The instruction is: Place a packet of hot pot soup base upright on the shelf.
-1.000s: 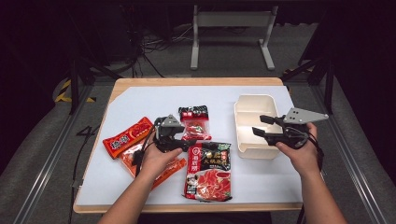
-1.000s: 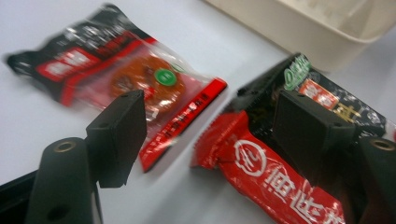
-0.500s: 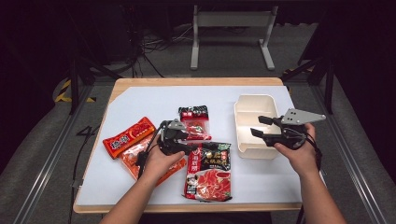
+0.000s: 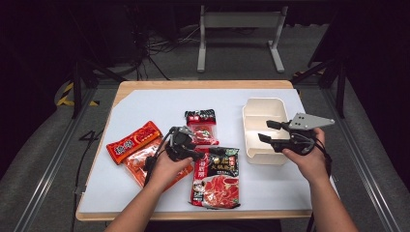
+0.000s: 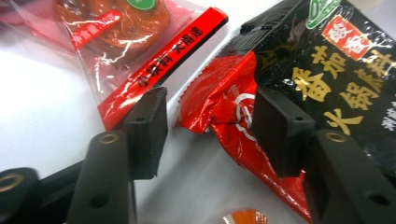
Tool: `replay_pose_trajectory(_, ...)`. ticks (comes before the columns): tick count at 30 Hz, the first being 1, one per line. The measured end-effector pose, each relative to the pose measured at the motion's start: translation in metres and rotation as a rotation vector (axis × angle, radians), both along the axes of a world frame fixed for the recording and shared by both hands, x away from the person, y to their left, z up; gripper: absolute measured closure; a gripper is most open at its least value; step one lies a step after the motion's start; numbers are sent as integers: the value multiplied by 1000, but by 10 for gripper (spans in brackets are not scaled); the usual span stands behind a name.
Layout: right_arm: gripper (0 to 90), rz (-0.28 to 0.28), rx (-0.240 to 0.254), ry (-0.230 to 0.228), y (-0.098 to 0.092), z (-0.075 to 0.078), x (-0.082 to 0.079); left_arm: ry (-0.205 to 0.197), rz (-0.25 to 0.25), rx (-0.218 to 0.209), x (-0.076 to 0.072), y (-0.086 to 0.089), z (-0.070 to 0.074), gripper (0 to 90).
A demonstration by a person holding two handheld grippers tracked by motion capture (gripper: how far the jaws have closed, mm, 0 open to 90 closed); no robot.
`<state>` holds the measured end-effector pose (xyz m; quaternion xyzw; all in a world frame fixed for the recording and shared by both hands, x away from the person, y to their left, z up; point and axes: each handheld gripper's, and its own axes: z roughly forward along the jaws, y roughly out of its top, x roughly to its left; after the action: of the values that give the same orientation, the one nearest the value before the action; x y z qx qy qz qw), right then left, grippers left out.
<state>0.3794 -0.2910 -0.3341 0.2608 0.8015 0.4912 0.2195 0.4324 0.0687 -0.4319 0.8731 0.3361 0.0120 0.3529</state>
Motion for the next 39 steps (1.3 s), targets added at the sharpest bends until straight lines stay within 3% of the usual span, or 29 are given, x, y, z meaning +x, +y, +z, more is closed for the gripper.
replay_pose_trajectory(9,429,7,1,5,2,-2,1,62,-13,-21,-1,-3,-3,702)
replay_pose_trajectory(12,428,-5,-6,1,3,-2,2,85,-14,-39,1,0,-2,774)
replay_pose_trajectory(13,428,-8,-6,0,3,-2,2,99,-18,-78,1,4,-1,811)
replay_pose_trajectory(15,429,-6,-2,-1,3,-2,2,101,-17,-89,1,4,-1,835)
replay_pose_trajectory(24,488,9,9,11,1,-2,2,43,-11,-121,-7,4,11,863)
replay_pose_trajectory(39,507,-19,33,14,-2,5,-1,-83,-8,-231,-30,9,50,871)
